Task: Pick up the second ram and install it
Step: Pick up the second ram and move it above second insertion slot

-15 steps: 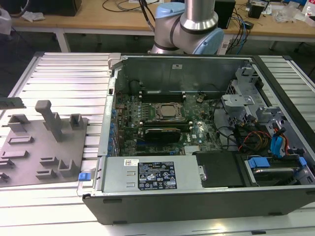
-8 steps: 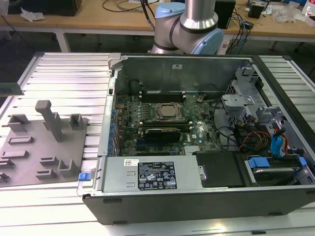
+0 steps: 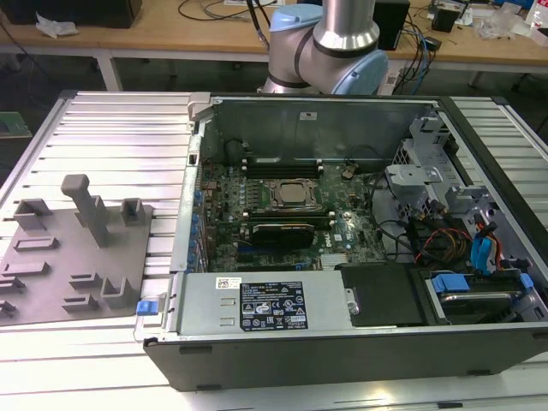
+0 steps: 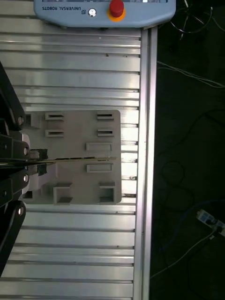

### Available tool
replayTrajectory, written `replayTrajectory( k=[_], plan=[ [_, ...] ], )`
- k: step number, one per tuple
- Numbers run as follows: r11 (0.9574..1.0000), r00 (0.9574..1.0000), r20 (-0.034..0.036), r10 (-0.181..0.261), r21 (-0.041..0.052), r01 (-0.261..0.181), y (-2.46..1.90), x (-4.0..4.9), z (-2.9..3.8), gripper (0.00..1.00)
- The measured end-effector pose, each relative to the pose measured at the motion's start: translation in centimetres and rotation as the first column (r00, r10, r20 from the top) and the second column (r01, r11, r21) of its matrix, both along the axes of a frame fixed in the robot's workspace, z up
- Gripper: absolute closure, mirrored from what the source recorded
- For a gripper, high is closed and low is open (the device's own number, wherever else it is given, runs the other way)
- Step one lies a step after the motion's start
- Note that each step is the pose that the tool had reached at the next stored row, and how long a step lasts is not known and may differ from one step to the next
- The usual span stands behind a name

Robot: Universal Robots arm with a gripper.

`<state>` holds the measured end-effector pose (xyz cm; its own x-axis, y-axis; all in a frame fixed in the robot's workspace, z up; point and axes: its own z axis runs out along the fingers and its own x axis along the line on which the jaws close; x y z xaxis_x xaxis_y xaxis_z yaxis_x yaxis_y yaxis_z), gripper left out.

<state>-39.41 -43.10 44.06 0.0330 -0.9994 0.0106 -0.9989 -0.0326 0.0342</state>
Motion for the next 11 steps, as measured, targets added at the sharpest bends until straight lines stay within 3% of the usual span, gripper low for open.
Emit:
replayTrajectory(
  k=[7,11],
  plan=[
    [1.0000,1.0000,-0.0001,0.000,0.0000,0.000,0.01,0.00,0.04,0.87],
    [1.0000,1.0000,-0.0001,0.000,-0.0002,0.000,0.01,0.87,0.05,0.87]
  ],
)
